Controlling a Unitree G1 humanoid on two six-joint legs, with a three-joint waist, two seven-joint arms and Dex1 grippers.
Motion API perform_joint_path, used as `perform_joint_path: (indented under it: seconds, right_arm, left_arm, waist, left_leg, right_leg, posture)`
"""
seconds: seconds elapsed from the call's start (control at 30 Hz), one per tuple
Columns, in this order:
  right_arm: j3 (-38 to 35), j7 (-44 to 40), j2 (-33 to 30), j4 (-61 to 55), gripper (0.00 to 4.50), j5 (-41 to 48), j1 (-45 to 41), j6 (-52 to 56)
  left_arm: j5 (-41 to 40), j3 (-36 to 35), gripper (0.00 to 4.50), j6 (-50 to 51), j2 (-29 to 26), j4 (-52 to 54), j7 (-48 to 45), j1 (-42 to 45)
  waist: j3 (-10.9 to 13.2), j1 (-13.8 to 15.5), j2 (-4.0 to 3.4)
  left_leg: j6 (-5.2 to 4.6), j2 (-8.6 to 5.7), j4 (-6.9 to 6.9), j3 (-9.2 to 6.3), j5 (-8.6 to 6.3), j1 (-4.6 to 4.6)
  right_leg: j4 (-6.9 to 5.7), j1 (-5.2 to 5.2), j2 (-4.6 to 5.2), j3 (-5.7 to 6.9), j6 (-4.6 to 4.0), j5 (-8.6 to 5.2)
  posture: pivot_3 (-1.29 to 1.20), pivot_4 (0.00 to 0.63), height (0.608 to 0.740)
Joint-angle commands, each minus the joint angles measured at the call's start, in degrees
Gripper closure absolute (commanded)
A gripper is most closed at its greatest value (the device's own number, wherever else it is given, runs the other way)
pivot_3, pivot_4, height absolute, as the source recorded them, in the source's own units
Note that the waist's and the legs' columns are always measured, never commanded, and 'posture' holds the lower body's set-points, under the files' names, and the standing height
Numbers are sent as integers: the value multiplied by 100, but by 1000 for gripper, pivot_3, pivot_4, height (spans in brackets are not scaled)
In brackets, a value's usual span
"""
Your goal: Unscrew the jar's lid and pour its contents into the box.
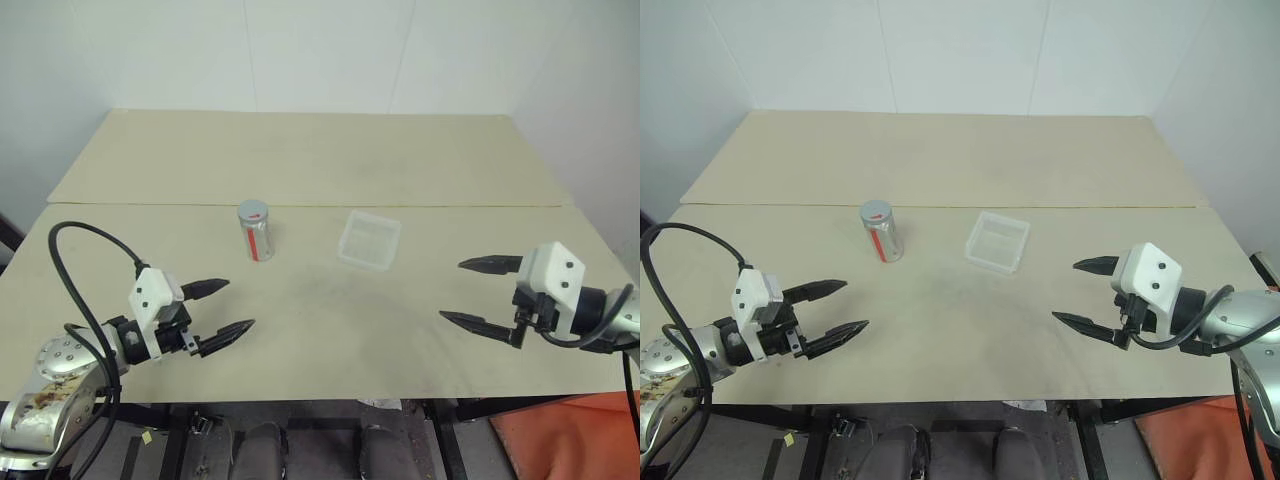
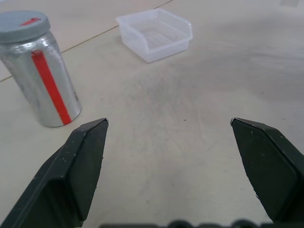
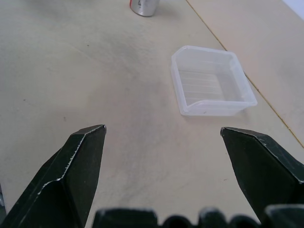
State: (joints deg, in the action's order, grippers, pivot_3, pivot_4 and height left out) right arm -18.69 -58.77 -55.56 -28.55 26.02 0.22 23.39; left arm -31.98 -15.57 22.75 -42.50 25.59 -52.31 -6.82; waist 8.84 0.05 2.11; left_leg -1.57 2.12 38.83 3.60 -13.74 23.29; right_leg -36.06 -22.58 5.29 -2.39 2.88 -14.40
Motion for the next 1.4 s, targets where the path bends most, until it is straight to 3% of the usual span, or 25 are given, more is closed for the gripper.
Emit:
perform_joint_path:
  seconds: [0.03, 0.27, 0.6, 0.67, 0.9, 1.0, 1.4]
  right_arm:
    - [-40, -19, -101, 8, 0, 45, -176, -12]
    - [-8, 25, -13, 166, 0, 136, -483, 12]
    - [-184, 139, 35, 30, 0, 135, -237, -21]
    - [-141, 289, 106, -39, 0, 134, -253, 30]
    - [356, 1124, 739, -365, 0, 105, -582, 260]
    - [612, 1317, 898, -473, 0, 72, -733, 353]
    - [1074, 1603, 1083, -571, 0, 31, -1117, 537]
  left_arm:
    - [-107, -47, 21, -70, 6, 253, -55, -98]
    - [-236, -203, 21, 7, -51, 363, -13, -50]
    - [-151, -223, 21, -145, -181, 80, -90, 246]
    - [55, -118, 21, -420, 47, -2, 66, 234]
    - [1769, 406, 21, -2168, 2265, -695, 2289, 271]
    - [2273, 575, 21, -2500, 2874, -934, 3025, 398]
    - [2937, 979, 21, -3408, 3216, -2456, 3698, 1248]
  waist:
    - [0, -5, 0]
    - [0, -6, 0]
    - [0, 11, 0]
    - [-1, 10, -1]
    - [0, 23, 1]
    - [-1, 43, 1]
    - [-1, 59, 1]
  left_leg:
    - [0, 0, 0, 0, 0, 0]
    - [0, 0, 1, 0, 0, 0]
    - [0, -1, 0, 0, 0, 0]
    - [0, -1, 0, 0, 0, 0]
    - [0, -5, 5, -9, 0, 0]
    - [0, -7, 8, -11, 0, -1]
    - [-1, -13, 8, -14, 0, 1]
  right_leg:
    - [0, 0, 0, 0, 0, 0]
    - [0, 0, 1, 0, 0, 0]
    - [0, 0, 0, 0, 0, 0]
    - [0, 0, 0, 0, 0, 0]
    - [3, 12, 0, 0, 6, 5]
    - [3, 15, 3, 0, 7, 6]
    - [4, 16, 2, 2, 11, 8]
  posture:
    - [0, 150, 740]
    - [0, 150, 740]
    - [0, 150, 740]
    - [0, 150, 740]
    - [0, 150, 740]
    - [0, 150, 740]
    - [0, 150, 740]
